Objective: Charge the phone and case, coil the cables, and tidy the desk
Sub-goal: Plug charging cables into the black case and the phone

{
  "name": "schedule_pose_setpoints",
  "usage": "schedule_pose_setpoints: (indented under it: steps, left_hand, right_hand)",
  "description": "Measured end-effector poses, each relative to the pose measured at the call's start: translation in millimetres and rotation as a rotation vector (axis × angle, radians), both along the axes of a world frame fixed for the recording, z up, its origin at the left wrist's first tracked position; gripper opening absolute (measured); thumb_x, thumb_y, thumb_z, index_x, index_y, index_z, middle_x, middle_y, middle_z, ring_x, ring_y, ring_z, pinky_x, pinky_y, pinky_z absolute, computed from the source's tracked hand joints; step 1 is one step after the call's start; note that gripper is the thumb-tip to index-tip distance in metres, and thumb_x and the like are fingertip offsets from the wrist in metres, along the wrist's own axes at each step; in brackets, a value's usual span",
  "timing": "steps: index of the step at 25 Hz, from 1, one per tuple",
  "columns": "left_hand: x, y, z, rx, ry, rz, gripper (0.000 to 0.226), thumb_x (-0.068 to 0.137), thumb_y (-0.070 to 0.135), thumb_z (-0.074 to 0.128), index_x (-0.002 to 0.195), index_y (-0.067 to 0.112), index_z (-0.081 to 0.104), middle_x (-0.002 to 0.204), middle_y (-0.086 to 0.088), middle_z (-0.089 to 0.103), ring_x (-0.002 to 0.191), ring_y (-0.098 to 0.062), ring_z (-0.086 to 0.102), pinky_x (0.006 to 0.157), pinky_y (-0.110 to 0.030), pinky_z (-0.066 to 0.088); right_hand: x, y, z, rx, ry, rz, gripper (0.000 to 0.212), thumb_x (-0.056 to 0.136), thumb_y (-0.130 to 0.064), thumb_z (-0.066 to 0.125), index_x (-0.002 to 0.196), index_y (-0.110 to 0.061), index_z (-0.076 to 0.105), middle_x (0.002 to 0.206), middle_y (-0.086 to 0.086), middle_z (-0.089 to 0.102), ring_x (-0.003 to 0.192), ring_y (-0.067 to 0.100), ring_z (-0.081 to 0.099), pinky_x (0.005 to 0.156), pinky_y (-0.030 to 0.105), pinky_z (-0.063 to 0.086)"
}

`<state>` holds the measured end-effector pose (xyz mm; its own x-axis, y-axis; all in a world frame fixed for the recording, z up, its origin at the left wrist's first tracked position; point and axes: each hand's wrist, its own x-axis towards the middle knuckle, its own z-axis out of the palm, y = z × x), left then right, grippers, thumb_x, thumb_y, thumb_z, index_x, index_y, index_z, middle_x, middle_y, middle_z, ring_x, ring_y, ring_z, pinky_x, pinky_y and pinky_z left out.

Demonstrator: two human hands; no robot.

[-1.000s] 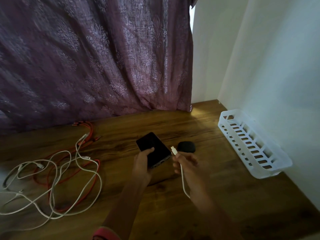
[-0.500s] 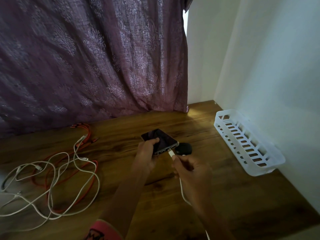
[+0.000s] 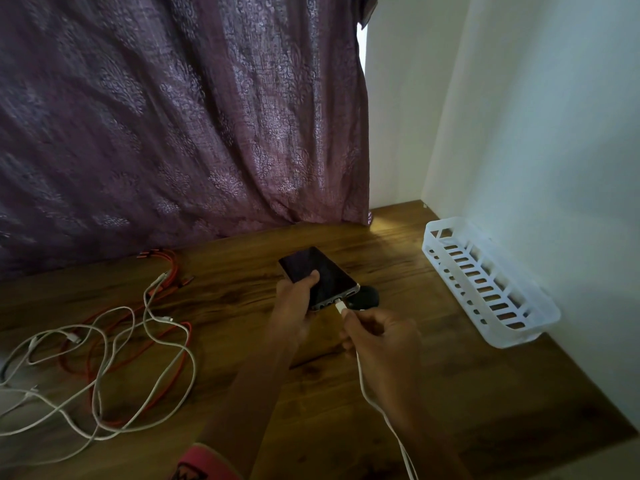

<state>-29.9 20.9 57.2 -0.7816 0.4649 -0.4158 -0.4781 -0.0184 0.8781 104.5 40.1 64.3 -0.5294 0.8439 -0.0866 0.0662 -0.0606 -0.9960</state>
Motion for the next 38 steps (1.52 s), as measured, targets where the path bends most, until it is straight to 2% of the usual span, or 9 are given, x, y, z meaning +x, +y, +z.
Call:
schedule_pose_setpoints:
  steps: [6,17,20,23,26,29,33,36,38]
  left_hand:
    - [-4.1,-1.2,-12.4,-0.049,0.133,-0.059,0.039,0.090,0.019,0.058,0.124,0.007,0.043,0.118,-0.011,0.059,0.100,-0.023,0.060,0.066,-0.029,0.049]
    - [-2.9,-9.4,-13.9,0.001,0.255,-0.095,0.046,0.090,0.018,0.057,0.130,0.010,0.037,0.122,-0.008,0.056,0.109,-0.022,0.057,0.078,-0.030,0.051]
    - [-7.3,-13.2,-18.7,0.010,0.237,-0.073,0.048,0.089,0.019,0.057,0.133,0.011,0.037,0.123,-0.007,0.056,0.110,-0.023,0.057,0.086,-0.038,0.051]
    - [-12.6,-19.4,-32.6,-0.027,0.228,-0.078,0.050,0.089,0.024,0.057,0.133,0.013,0.036,0.125,-0.007,0.055,0.111,-0.024,0.057,0.094,-0.046,0.049]
    - [-8.7,-27.0,-47.5,-0.054,0.230,-0.109,0.050,0.090,0.025,0.056,0.134,0.016,0.036,0.126,-0.004,0.055,0.114,-0.024,0.055,0.097,-0.048,0.047]
    - [-7.1,-31.7,-62.7,-0.076,0.237,-0.134,0.047,0.091,0.025,0.054,0.134,0.017,0.039,0.127,-0.005,0.055,0.113,-0.023,0.056,0.095,-0.045,0.048]
    - [-12.7,-32.9,-81.0,-0.123,0.228,-0.169,0.048,0.093,0.028,0.049,0.137,0.016,0.035,0.130,-0.005,0.052,0.117,-0.023,0.054,0.091,-0.038,0.049]
    - [-15.0,-27.8,-93.0,-0.259,0.326,-0.177,0.051,0.094,0.038,0.043,0.137,0.012,0.034,0.129,-0.009,0.052,0.112,-0.024,0.057,0.075,-0.027,0.052]
    - [-15.3,-25.9,-99.7,-0.361,0.401,-0.196,0.060,0.090,0.053,0.036,0.133,0.012,0.035,0.122,-0.009,0.056,0.101,-0.022,0.062,0.064,-0.029,0.056]
  right_hand:
    - [1.1,-1.2,-2.1,0.004,0.001,-0.014,0.013,0.084,-0.012,0.066,0.072,-0.017,0.068,0.059,0.003,0.067,0.050,0.008,0.063,0.046,0.018,0.048]
    - [-6.4,-8.8,-10.9,0.035,0.003,-0.019,0.010,0.085,-0.012,0.065,0.076,-0.012,0.069,0.059,0.006,0.067,0.054,0.017,0.067,0.055,0.032,0.057]
    - [-8.1,-6.5,-14.8,0.009,-0.005,0.012,0.009,0.085,-0.017,0.066,0.079,-0.012,0.069,0.062,0.004,0.068,0.056,0.014,0.067,0.055,0.027,0.056]
    - [-7.7,5.4,-24.5,0.012,-0.096,0.065,0.016,0.086,-0.028,0.064,0.095,-0.014,0.068,0.079,0.001,0.071,0.067,0.009,0.068,0.054,0.014,0.050]
    - [-8.4,13.6,-40.2,0.046,-0.155,0.077,0.033,0.089,-0.021,0.061,0.122,-0.016,0.057,0.107,0.001,0.067,0.091,0.009,0.065,0.063,0.012,0.049]
    - [-13.5,14.7,-53.1,0.093,-0.291,0.154,0.040,0.089,-0.014,0.060,0.128,-0.015,0.054,0.121,0.003,0.063,0.104,0.009,0.060,0.070,0.008,0.042]
    - [-24.6,19.3,-69.4,0.075,-0.358,0.164,0.039,0.086,-0.009,0.063,0.124,-0.012,0.058,0.122,0.005,0.063,0.104,0.011,0.060,0.073,0.009,0.043]
    - [-30.7,21.2,-79.4,0.062,-0.404,0.164,0.037,0.086,-0.008,0.062,0.123,-0.012,0.058,0.122,0.005,0.062,0.104,0.011,0.059,0.069,0.008,0.042]
    - [-33.5,23.0,-85.5,0.061,-0.411,0.144,0.036,0.086,-0.006,0.062,0.122,-0.011,0.060,0.120,0.005,0.064,0.098,0.008,0.058,0.073,0.010,0.043]
